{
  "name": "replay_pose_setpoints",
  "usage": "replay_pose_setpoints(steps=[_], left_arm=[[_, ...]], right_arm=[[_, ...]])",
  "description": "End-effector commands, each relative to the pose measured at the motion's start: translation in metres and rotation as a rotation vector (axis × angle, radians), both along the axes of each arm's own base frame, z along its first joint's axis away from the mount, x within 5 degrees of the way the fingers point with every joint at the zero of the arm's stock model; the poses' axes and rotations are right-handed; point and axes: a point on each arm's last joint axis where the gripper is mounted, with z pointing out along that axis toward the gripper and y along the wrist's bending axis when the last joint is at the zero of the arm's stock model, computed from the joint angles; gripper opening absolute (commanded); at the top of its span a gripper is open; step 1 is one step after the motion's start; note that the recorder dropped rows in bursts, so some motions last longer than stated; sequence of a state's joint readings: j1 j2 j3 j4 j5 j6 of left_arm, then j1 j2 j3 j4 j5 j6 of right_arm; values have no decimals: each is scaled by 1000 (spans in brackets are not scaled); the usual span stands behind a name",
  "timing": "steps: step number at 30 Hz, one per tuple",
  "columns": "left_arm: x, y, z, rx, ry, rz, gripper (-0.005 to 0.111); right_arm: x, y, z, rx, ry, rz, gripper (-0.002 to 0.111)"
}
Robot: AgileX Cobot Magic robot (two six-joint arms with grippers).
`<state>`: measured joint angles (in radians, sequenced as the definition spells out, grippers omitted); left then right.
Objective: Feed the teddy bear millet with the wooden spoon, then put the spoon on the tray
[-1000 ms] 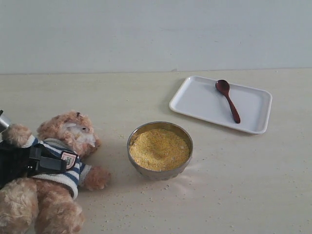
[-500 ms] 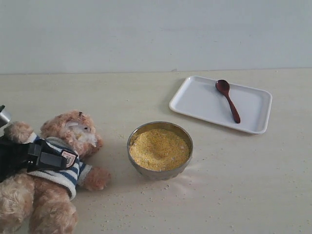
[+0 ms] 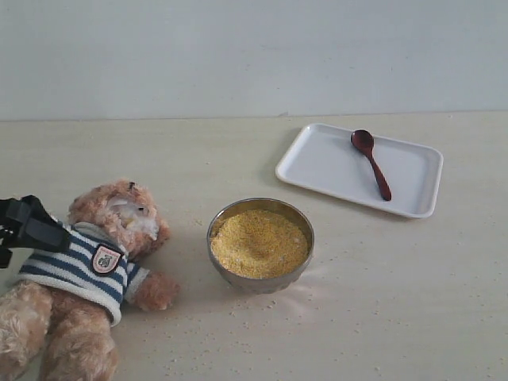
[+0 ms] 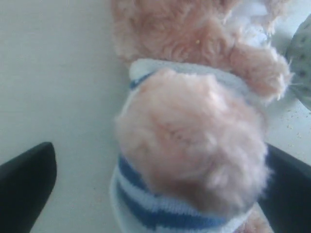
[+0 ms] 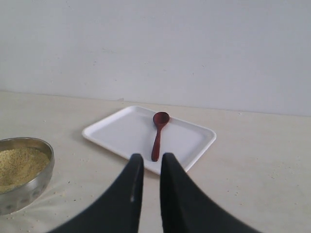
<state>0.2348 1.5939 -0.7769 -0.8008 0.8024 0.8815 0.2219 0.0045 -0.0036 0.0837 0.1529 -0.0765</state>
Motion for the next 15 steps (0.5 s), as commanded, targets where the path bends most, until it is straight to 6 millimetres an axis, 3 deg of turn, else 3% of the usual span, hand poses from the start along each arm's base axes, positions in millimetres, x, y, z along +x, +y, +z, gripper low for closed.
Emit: replay_pose_setpoints(steps=[1, 15], left_arm=[[-7, 18, 21, -3, -48, 101, 111], [-42, 4, 98, -80, -288, 147, 111]], right_arm=[[0, 0, 0, -4, -9, -4, 15], [0, 0, 0, -4, -9, -4, 15]])
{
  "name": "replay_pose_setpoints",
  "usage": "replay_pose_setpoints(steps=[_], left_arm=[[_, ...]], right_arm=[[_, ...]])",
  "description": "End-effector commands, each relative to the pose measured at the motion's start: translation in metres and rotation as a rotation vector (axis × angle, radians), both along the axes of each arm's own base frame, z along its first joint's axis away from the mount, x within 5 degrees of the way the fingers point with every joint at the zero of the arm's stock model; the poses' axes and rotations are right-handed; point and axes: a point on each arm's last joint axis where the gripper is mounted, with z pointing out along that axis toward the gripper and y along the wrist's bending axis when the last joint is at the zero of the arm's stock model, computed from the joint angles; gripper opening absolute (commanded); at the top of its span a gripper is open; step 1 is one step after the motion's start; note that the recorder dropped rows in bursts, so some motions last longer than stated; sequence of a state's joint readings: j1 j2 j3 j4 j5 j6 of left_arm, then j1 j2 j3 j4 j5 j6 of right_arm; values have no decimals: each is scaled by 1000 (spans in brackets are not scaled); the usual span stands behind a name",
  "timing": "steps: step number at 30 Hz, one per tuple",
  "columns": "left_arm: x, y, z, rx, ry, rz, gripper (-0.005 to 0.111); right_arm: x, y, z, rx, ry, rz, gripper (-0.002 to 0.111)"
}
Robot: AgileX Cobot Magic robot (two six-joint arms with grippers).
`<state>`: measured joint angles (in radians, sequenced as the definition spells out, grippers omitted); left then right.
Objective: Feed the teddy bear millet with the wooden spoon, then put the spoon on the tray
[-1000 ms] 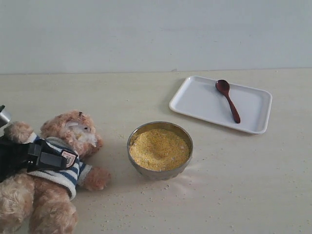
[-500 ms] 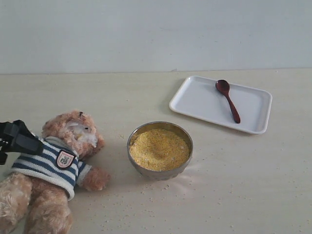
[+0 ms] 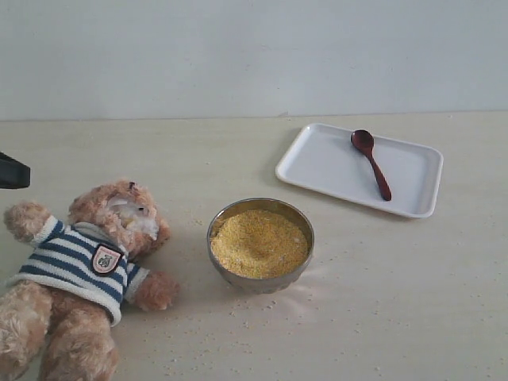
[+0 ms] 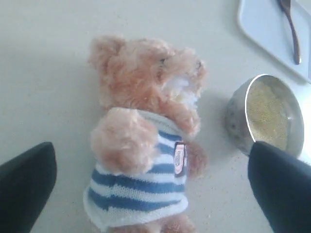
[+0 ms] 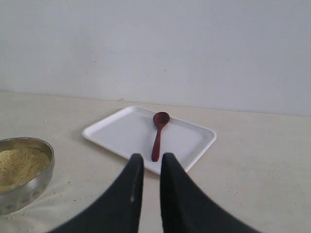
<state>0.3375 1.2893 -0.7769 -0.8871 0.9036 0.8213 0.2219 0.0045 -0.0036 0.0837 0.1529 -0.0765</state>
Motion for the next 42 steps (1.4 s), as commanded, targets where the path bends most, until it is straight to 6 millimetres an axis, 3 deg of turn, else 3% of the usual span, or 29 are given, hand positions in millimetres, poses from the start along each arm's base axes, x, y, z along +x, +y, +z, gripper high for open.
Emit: replay_pose_setpoints(steps=[1, 11, 26, 28, 31, 35, 42], left_arm=[[-13, -5, 23, -9, -72, 22, 111], [-33, -12, 49, -9, -165, 71, 111], [-40, -11, 41, -8, -39, 101, 109], [-40, -12, 41, -15, -34, 95, 101], [-41, -13, 42, -28, -34, 85, 70], [-41, -15, 44, -34, -68, 51, 5], [-40, -21, 50, -76, -137, -12, 6]], right_arm=[[0, 0, 0, -4, -9, -4, 15], [0, 0, 0, -4, -9, -4, 15], [0, 0, 0, -4, -9, -4, 15], [0, 0, 0, -4, -9, -4, 15], [0, 0, 0, -4, -9, -4, 15], [0, 0, 0, -4, -9, -4, 15], [0, 0, 0, -4, -9, -4, 15]])
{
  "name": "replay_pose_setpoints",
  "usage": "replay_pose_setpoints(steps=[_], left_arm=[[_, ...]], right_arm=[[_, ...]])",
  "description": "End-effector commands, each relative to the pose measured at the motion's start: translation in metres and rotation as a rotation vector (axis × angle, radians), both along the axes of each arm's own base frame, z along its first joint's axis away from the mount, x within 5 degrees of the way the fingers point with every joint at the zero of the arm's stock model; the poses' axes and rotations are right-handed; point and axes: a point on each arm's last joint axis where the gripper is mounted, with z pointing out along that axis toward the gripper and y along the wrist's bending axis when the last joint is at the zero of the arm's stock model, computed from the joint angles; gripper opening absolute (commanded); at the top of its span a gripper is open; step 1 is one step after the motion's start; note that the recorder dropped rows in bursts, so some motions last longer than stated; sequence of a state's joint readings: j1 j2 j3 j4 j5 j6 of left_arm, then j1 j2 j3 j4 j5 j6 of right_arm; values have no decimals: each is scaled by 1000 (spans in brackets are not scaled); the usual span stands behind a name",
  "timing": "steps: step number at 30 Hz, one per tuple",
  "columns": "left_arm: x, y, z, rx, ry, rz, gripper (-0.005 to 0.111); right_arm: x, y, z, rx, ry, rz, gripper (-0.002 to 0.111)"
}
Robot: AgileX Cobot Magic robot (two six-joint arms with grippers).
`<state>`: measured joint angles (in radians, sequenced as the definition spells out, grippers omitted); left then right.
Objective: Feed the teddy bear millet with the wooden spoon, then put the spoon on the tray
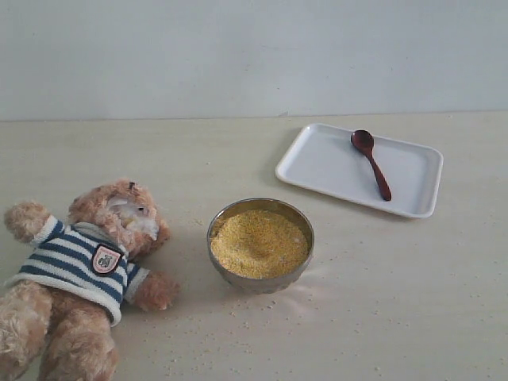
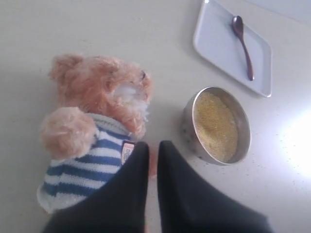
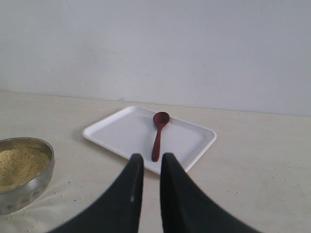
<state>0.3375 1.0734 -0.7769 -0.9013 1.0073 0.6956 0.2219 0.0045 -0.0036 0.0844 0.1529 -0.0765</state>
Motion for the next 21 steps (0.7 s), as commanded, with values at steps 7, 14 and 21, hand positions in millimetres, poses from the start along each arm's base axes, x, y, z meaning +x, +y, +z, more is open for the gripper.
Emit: replay_pose_setpoints(steps=[7, 14, 21], left_arm=[[1, 0, 6, 3, -66, 16, 6], [5, 3, 8, 26, -101, 59, 6], [-14, -11, 44, 174, -402, 136, 6]], right_arm=[[0, 0, 0, -5, -9, -4, 15], [0, 0, 0, -5, -9, -4, 15], [0, 0, 0, -5, -9, -4, 15]])
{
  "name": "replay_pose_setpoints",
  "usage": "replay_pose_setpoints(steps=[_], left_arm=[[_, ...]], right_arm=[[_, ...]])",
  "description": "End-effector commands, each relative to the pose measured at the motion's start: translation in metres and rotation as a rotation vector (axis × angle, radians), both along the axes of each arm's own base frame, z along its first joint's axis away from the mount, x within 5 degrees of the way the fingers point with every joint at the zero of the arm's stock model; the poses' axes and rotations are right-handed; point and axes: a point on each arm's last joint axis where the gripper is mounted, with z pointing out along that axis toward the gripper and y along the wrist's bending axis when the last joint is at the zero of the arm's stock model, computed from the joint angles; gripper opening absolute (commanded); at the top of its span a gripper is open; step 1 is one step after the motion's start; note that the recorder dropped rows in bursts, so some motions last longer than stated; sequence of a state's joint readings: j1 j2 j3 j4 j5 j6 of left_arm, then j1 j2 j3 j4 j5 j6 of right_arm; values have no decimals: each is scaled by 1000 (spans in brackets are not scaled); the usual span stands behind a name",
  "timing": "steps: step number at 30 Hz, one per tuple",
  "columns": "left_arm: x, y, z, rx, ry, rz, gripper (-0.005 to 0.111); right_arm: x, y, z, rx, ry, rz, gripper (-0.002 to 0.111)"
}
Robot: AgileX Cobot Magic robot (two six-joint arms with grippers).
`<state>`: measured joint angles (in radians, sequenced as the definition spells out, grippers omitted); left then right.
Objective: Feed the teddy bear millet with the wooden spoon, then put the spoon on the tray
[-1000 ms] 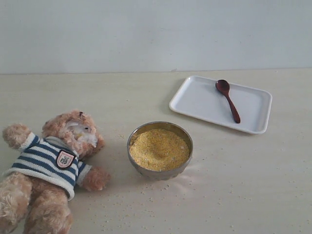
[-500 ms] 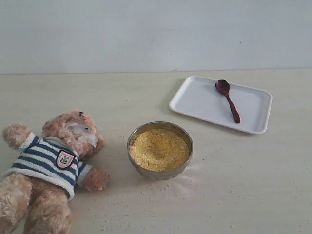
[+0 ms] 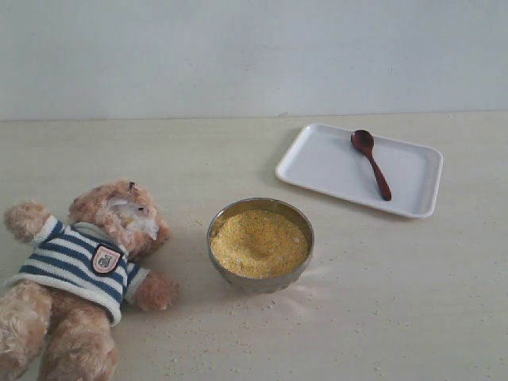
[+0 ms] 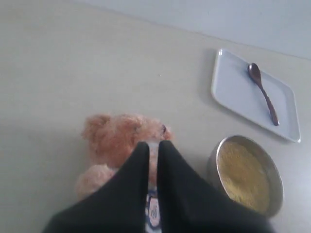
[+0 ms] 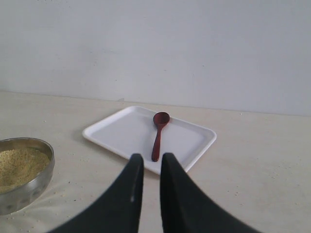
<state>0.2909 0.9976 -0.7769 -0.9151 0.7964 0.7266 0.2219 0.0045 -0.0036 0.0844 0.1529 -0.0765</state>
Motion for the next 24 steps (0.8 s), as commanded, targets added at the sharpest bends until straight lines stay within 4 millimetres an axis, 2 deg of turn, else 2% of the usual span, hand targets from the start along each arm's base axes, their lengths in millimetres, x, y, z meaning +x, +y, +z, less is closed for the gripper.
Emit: replay_pose_setpoints(steps=[1, 5, 8, 11, 13, 17, 20, 24], left_arm=[[-20, -15, 33, 93, -258, 39, 6], [-49, -30, 63, 100, -495, 37, 6], [-73, -36, 78, 81, -617, 14, 6], [-96, -38, 85, 66, -695, -11, 6], [-109, -38, 83, 59, -728, -16, 6], [-122, -34, 58, 60, -736, 17, 6], [-126, -27, 27, 66, -732, 86, 6], [-137, -26, -21, 71, -698, 91, 6]], right_arm=[[0, 0, 0, -5, -9, -4, 15], [0, 0, 0, -5, -9, -4, 15], [0, 0, 0, -5, -9, -4, 15], [0, 0, 0, -5, -9, -4, 15], [0, 0, 0, -5, -9, -4, 15], [0, 0, 0, -5, -9, -4, 15], [0, 0, 0, -5, -9, -4, 15], [0, 0, 0, -5, -9, -4, 15]])
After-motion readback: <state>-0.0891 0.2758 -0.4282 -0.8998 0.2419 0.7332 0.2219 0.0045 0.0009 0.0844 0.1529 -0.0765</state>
